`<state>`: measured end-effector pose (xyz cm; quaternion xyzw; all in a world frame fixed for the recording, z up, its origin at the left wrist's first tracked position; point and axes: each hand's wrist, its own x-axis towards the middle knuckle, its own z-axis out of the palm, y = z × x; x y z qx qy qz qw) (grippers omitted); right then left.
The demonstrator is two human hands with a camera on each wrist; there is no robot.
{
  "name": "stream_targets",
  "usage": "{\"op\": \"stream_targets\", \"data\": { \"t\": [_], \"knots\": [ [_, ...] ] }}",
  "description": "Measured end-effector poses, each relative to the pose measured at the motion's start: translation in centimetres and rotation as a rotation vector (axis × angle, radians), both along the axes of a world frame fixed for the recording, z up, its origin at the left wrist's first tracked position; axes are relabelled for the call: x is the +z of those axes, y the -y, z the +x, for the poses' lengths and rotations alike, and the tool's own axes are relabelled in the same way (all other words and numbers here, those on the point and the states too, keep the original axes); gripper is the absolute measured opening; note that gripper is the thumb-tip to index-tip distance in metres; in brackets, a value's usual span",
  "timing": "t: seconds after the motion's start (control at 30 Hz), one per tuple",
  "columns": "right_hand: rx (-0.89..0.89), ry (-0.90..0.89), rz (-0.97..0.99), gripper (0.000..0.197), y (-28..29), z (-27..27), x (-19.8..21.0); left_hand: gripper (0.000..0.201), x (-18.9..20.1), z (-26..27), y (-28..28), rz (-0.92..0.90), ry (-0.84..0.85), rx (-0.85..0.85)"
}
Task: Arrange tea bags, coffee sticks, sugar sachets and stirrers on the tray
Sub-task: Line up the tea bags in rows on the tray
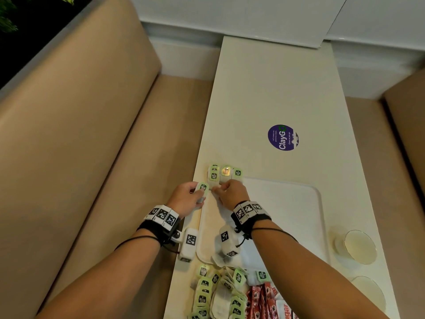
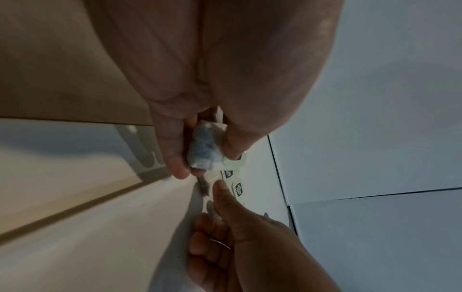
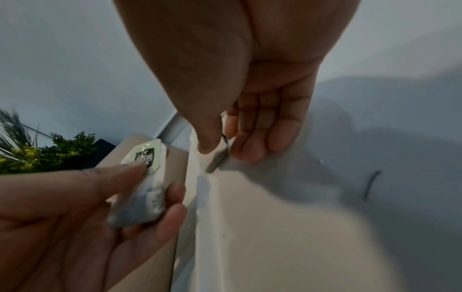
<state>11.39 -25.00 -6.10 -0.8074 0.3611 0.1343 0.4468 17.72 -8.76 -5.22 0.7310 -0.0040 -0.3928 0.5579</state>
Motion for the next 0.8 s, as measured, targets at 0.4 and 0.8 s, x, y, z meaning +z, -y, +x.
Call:
{"op": "stream_targets", "data": {
  "t": [0.4,0.8],
  "knots": [
    [0.139,0.176,0.246,0.015,-0.4,-4.6,1.2,0.019,-0.6,0.0,1.1,0.002,0.203,-0.171],
    [0.015,0.19,0.092,0.025,1.4,-3.8,1.0,0.018,-0.5,0.2,2.6,-0.068,0.195,-0.124]
  ]
}}
